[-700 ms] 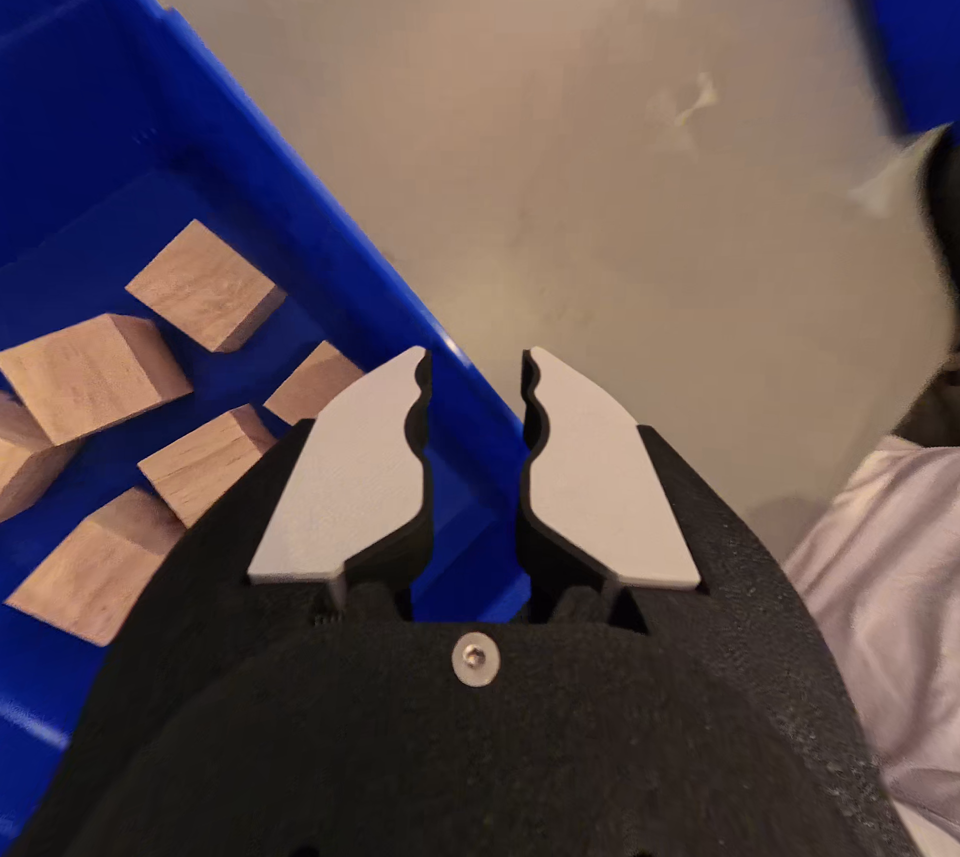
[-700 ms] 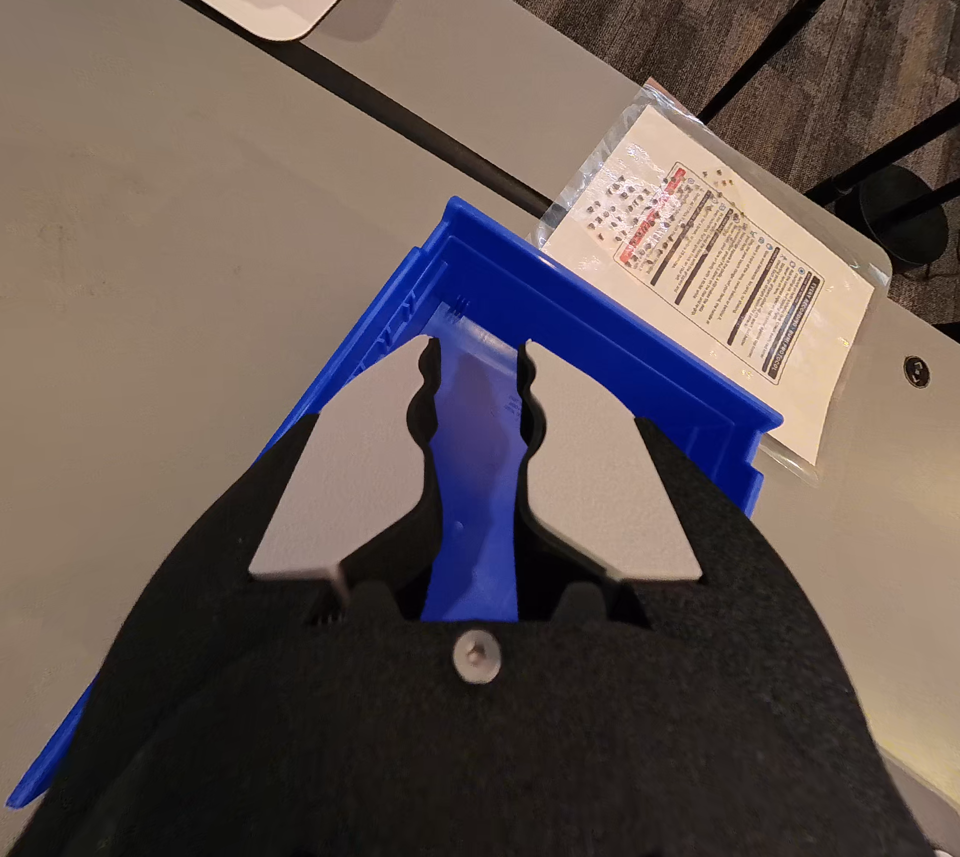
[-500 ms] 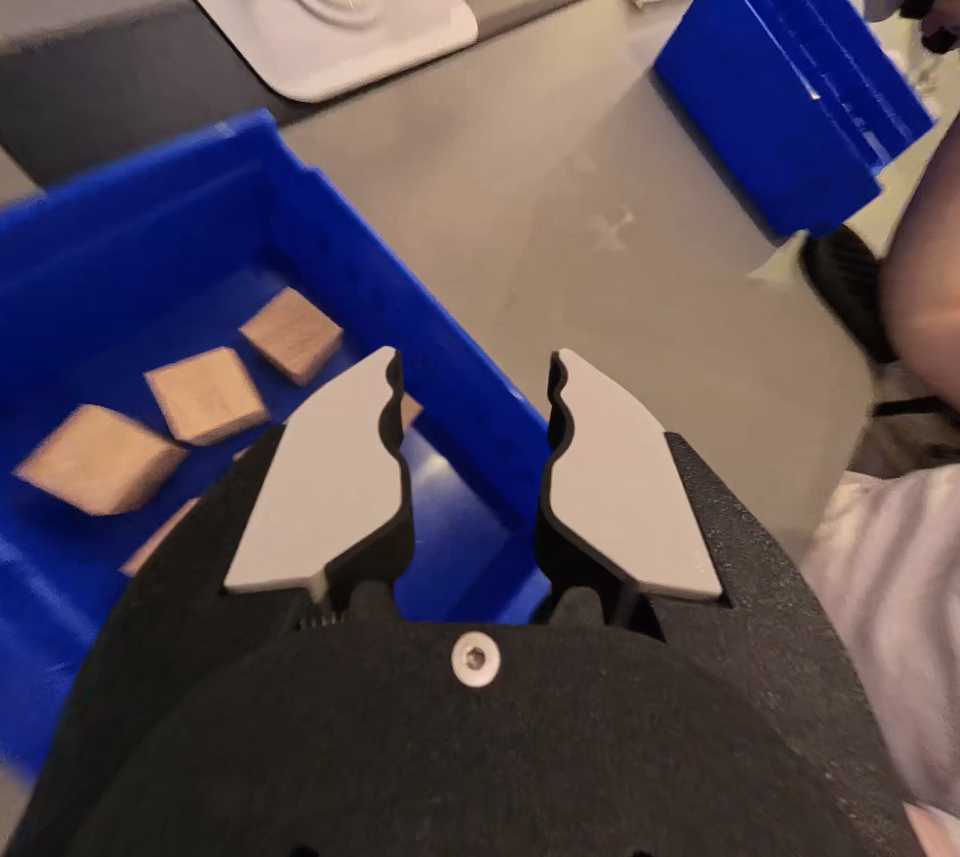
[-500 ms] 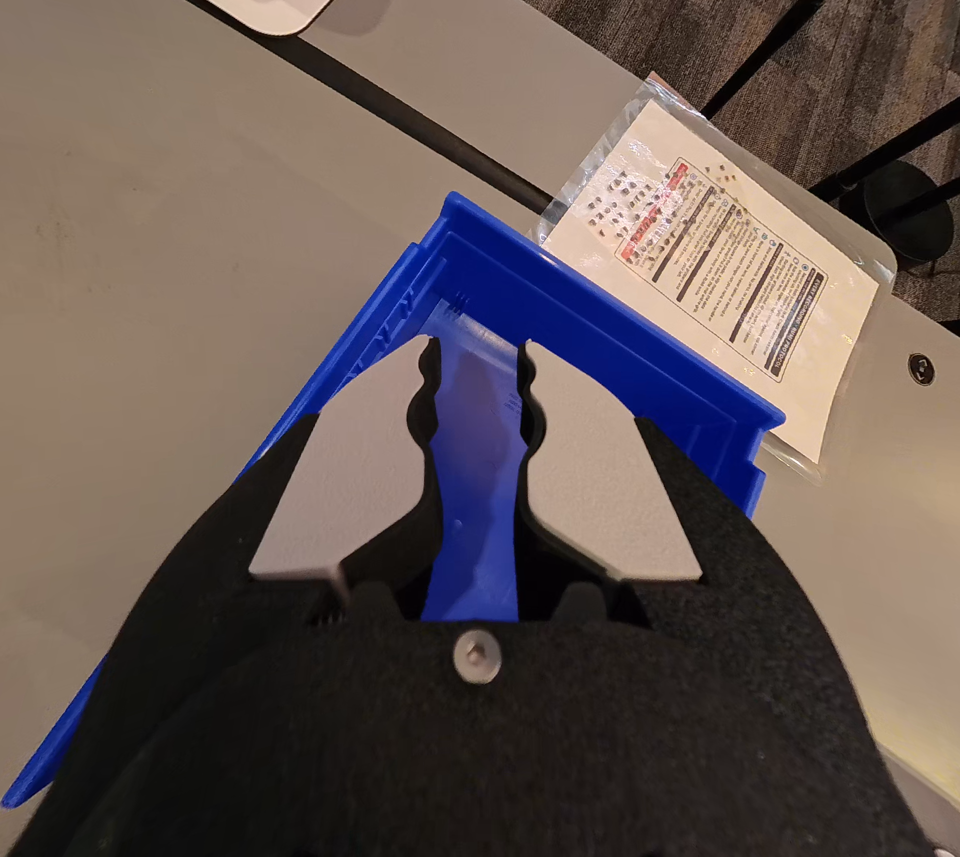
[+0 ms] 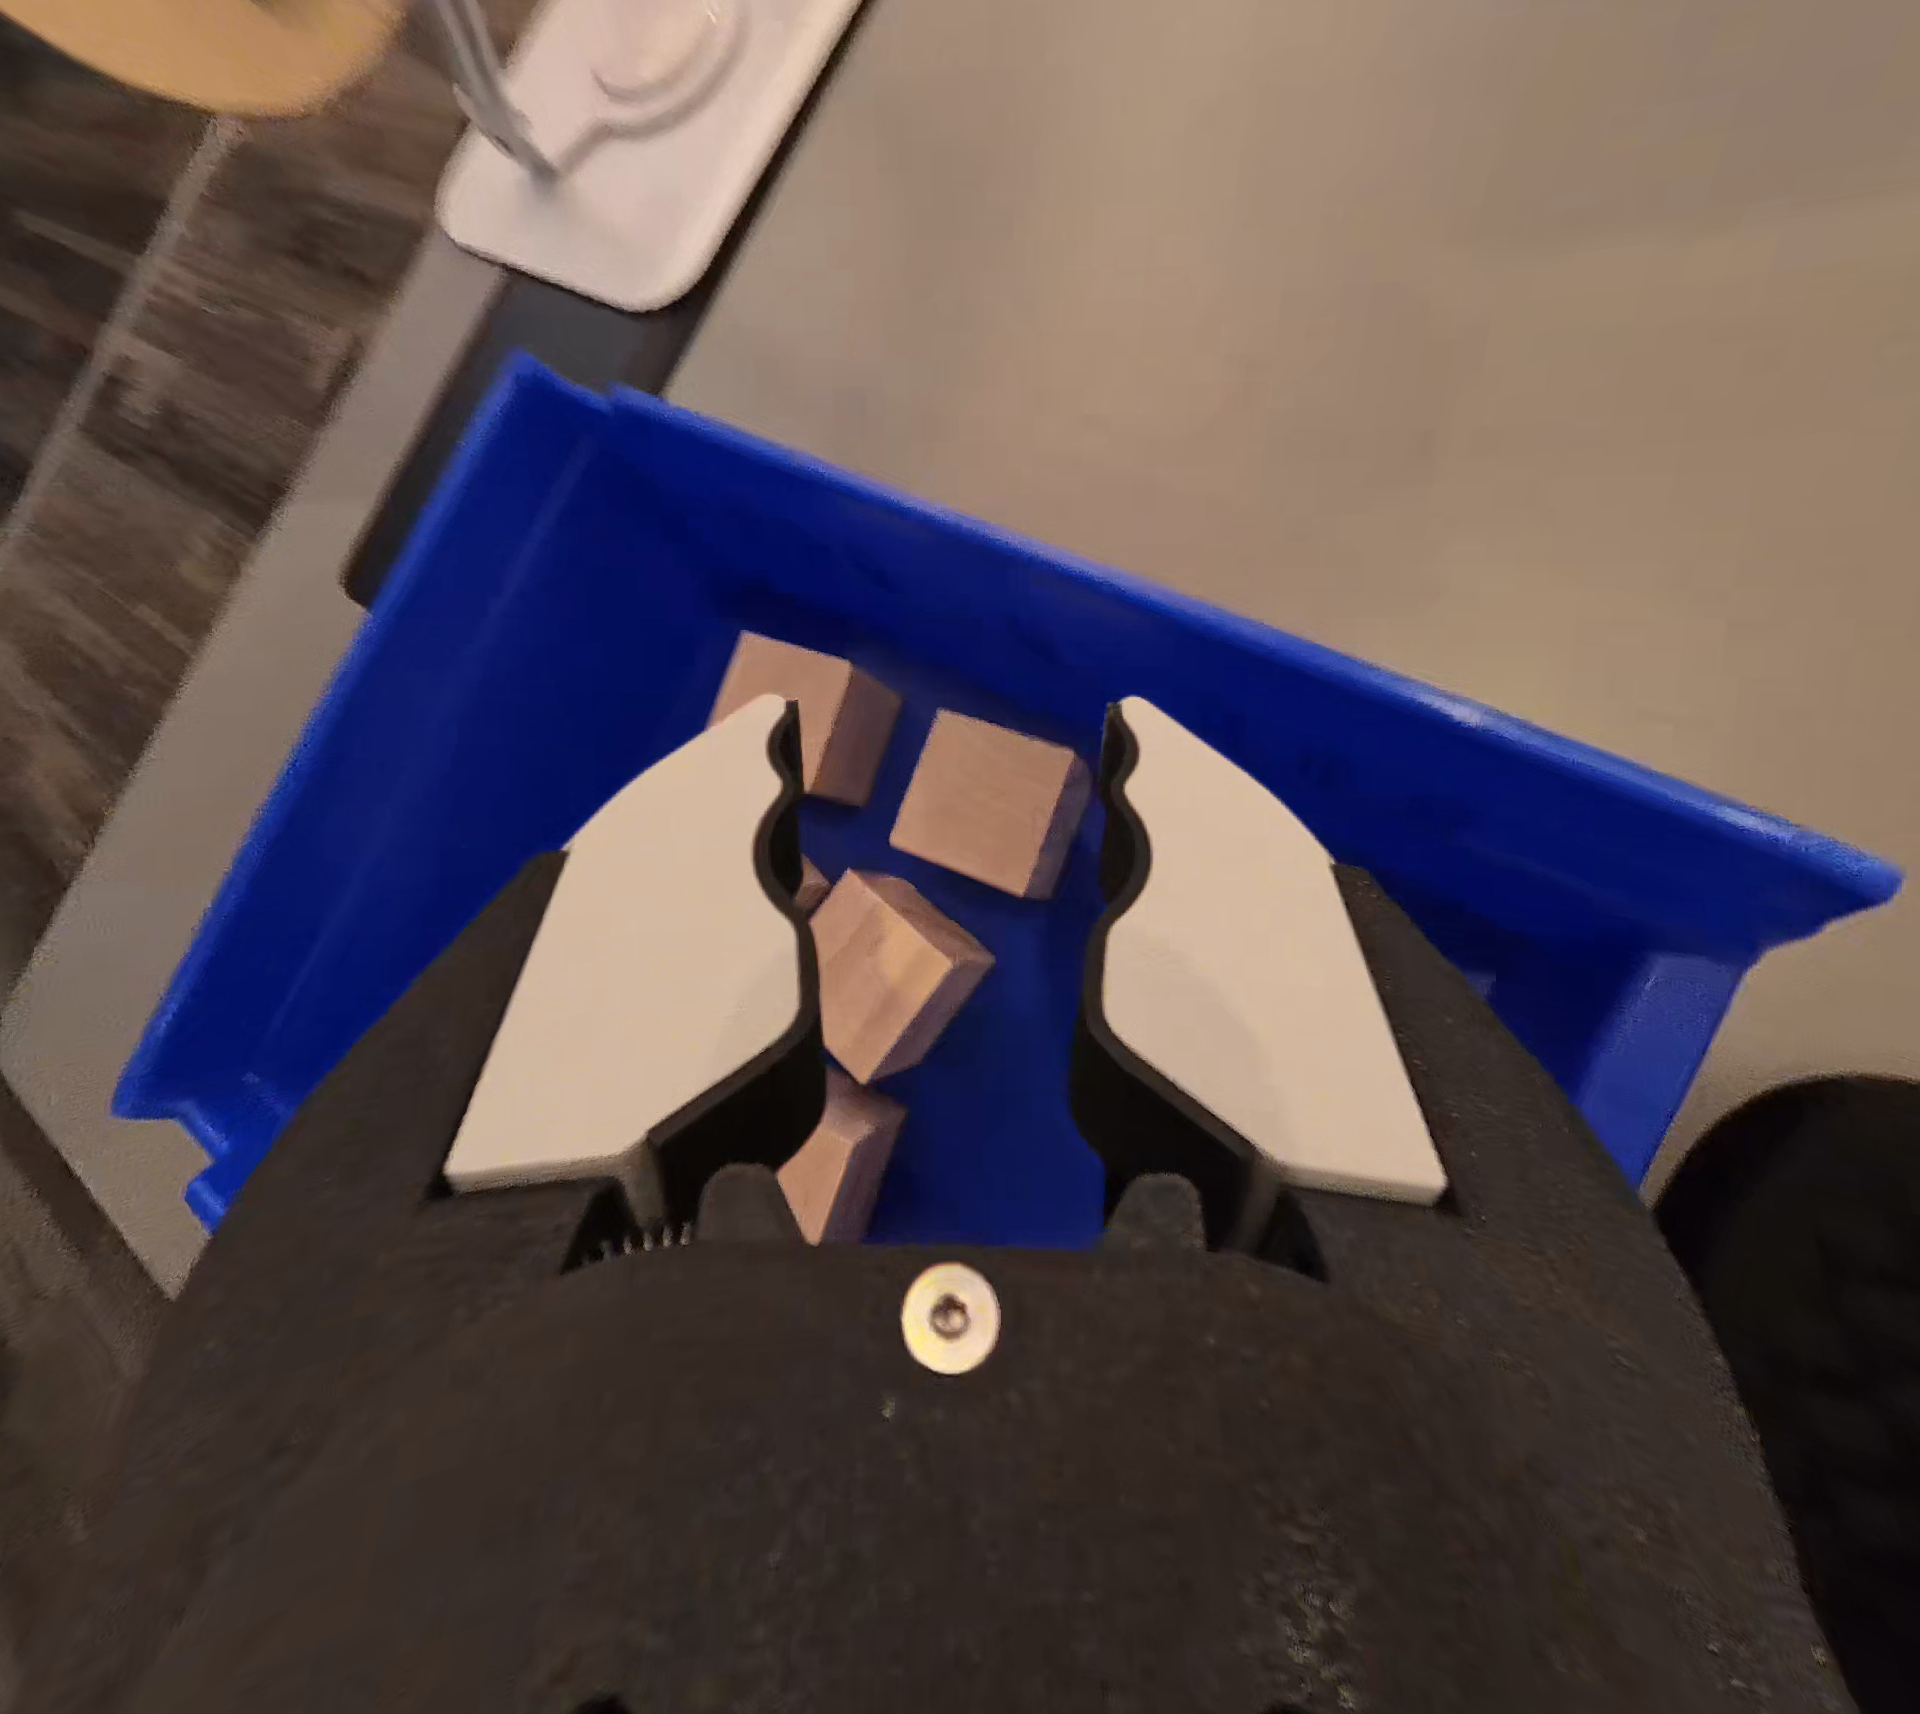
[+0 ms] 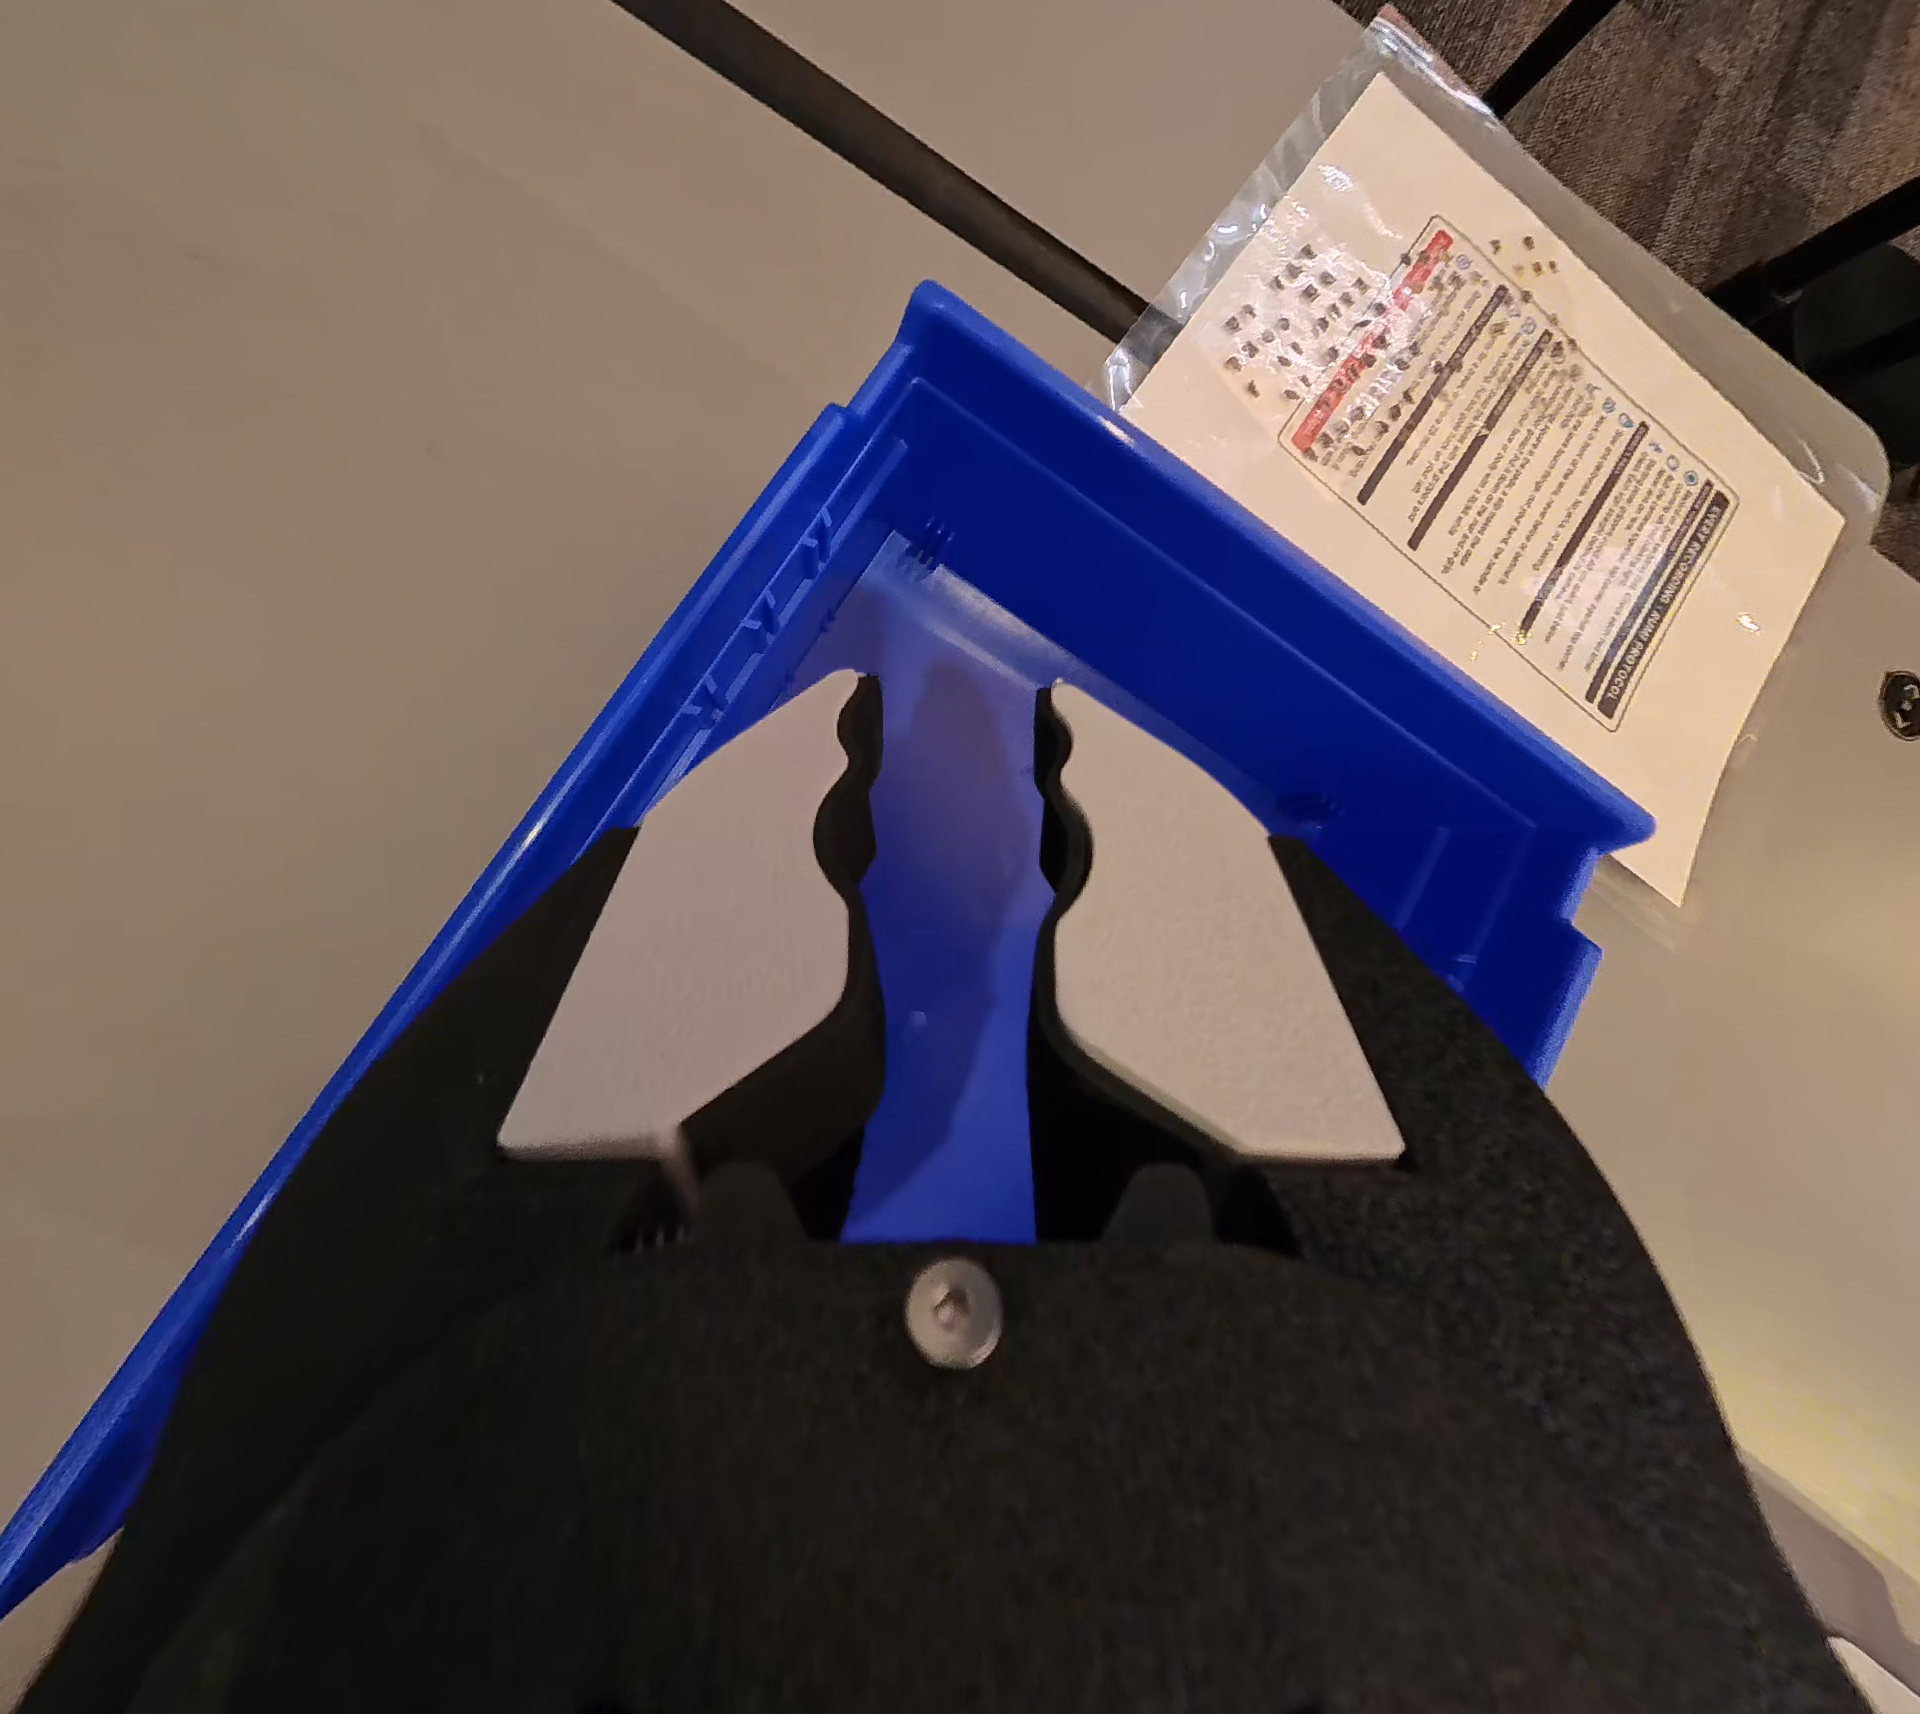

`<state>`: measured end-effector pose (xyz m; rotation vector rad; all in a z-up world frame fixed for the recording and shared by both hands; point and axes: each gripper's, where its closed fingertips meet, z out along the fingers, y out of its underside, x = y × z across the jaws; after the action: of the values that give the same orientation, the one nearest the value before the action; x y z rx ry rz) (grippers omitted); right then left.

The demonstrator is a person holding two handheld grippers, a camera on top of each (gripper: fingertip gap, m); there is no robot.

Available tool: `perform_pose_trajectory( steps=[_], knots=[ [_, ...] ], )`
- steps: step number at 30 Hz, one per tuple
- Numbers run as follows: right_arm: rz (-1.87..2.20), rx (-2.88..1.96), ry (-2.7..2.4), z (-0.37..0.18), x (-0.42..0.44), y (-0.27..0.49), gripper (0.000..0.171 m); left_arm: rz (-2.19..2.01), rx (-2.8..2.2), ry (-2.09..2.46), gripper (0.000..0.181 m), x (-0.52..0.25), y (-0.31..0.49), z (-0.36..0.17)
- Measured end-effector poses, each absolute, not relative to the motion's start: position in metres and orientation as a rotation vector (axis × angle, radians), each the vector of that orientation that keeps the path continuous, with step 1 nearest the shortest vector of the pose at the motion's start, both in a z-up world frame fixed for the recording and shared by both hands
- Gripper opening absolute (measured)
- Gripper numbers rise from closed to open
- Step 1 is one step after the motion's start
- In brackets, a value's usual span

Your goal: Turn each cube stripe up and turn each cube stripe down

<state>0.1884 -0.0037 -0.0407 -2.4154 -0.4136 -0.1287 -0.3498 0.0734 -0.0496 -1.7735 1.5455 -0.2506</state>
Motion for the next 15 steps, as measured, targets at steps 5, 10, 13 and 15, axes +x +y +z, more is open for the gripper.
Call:
perform_pose_trajectory(
  steps=[5, 10, 13, 15],
  knots=[
    [-0.111, -2.433, -0.431, -0.047, 0.185, -0.003, 0.028, -0.161, -1.924, 1.710, 0.051, -0.358, 0.074, -0.090],
    [-0.110, -2.449, -0.459, -0.050, 0.182, -0.004, 0.028, -0.095, -2.021, 1.805, 0.055, -0.359, 0.078, -0.118],
    [-0.110, -2.455, -0.470, -0.052, 0.181, -0.004, 0.028, -0.005, -2.049, 1.833, 0.056, -0.362, 0.084, -0.126],
    [-0.108, -2.457, -0.480, -0.053, 0.179, -0.003, 0.028, 0.022, -2.060, 1.839, 0.056, -0.364, 0.087, -0.130]
  ],
)
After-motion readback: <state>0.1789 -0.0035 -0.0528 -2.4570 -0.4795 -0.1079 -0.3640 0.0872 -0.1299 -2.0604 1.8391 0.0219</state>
